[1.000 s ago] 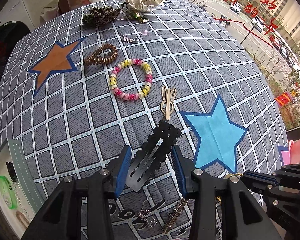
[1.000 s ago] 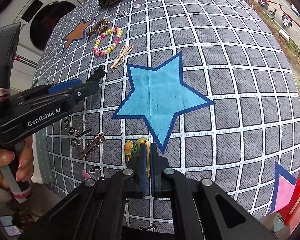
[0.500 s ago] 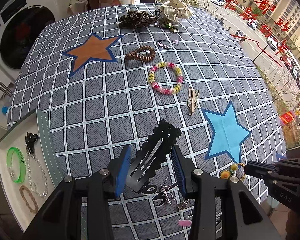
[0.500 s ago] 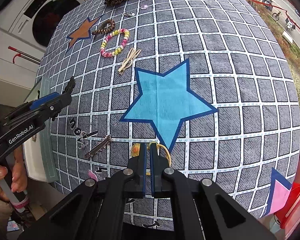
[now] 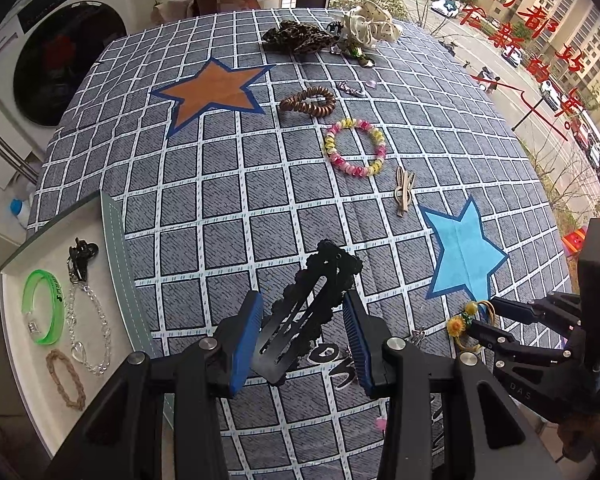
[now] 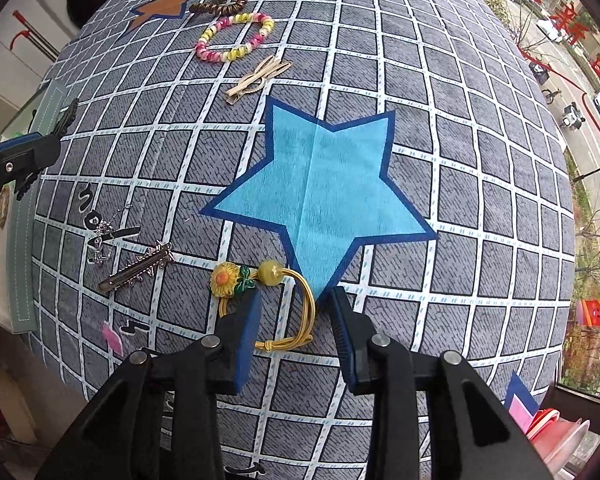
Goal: Organize jewelry
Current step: 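Lift the black snap clip with the left tool while the right tool lifts the yellow hair tie, then carry the snap clip and yellow hair tie over the white tray with both tools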
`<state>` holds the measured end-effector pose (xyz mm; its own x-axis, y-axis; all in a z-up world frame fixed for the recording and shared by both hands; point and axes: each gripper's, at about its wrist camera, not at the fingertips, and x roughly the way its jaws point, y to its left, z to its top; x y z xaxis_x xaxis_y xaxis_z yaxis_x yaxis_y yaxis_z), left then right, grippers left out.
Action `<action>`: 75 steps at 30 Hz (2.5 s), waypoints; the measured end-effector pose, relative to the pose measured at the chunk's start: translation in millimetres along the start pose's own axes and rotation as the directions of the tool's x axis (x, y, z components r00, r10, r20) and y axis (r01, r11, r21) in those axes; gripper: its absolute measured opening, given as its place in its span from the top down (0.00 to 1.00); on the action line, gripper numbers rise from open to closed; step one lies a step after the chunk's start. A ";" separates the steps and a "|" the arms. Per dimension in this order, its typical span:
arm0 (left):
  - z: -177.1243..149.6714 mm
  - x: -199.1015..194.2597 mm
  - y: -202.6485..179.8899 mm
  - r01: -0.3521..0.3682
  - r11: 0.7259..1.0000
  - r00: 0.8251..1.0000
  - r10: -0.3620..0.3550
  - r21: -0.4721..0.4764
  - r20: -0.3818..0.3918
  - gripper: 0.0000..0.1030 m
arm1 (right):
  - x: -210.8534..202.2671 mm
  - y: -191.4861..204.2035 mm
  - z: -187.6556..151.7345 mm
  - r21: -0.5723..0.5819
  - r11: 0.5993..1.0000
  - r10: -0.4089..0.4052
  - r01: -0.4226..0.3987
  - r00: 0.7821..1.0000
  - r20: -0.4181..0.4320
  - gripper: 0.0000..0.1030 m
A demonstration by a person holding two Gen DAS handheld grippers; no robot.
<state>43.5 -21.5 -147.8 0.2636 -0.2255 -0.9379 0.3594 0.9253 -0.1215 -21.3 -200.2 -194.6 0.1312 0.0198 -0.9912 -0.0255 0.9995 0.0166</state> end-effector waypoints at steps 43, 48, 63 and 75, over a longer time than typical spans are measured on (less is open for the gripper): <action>-90.0 -70.0 148.7 -0.153 0.915 0.984 0.175 -0.374 0.026 0.53 | -91.1 163.5 89.6 -0.216 0.893 0.418 -0.395 0.905 0.077 0.98; -121.4 -72.4 174.4 -0.192 0.880 0.978 0.208 -0.435 -0.011 0.53 | -86.2 216.6 90.7 -0.303 0.842 0.472 -0.445 0.881 0.017 0.98; -160.1 -40.6 198.5 -0.256 0.833 0.966 0.234 -0.489 -0.108 0.53 | -19.2 295.6 67.1 -0.410 0.770 0.438 -0.488 0.873 -0.216 0.98; -145.9 -24.4 210.0 -0.288 0.821 0.957 0.260 -0.492 -0.127 0.53 | 20.1 290.3 91.2 -0.427 0.836 0.293 -0.346 0.938 -0.187 0.97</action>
<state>-18.0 222.8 -197.8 0.2320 0.0635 -0.9706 -0.2211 0.9752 0.0109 64.3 92.4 -197.7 -0.0700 0.3073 -0.9490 -0.4895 0.8184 0.3011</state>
